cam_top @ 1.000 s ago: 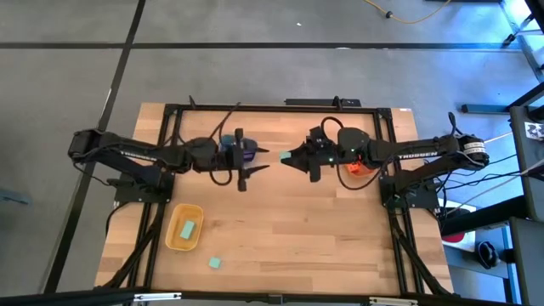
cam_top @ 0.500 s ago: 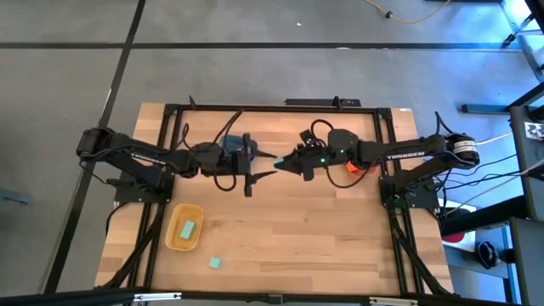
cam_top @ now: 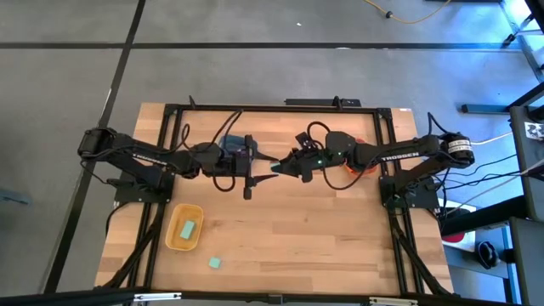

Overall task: Sort & place blocks by color
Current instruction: Put the right blue block into the yellow bin

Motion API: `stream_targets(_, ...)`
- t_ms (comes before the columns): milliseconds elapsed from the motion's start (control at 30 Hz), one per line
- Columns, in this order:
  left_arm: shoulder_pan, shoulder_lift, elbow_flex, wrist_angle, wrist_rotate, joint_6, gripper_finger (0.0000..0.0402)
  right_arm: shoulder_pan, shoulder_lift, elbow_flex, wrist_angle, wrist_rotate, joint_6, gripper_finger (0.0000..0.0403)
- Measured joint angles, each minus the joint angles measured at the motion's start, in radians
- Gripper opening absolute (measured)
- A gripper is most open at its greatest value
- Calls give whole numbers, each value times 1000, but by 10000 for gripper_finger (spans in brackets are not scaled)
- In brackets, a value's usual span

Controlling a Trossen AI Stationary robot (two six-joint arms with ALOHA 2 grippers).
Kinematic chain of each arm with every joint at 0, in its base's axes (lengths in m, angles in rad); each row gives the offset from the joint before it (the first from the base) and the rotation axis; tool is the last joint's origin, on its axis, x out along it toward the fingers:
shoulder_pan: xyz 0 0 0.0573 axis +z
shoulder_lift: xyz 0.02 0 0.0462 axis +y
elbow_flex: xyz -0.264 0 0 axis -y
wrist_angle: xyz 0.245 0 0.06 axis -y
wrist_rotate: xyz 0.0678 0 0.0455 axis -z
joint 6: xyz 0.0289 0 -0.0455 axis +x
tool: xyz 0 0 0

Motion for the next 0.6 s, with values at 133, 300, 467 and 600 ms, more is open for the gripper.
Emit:
stream_targets(133, 0, 9, 1, 11, -2, -17, 196, 0, 8, 0, 14, -1, 24, 135)
stream_targets(300, 0, 10, 1, 29, -7, -19, 193, 3, 8, 0, 20, -1, 22, 135)
stream_targets(467, 0, 9, 1, 26, -5, -28, 161, 3, 8, 0, 12, -2, 36, 135)
stream_targets(600, 0, 9, 1, 22, 10, -24, 145, 3, 8, 0, 8, -4, 52, 135)
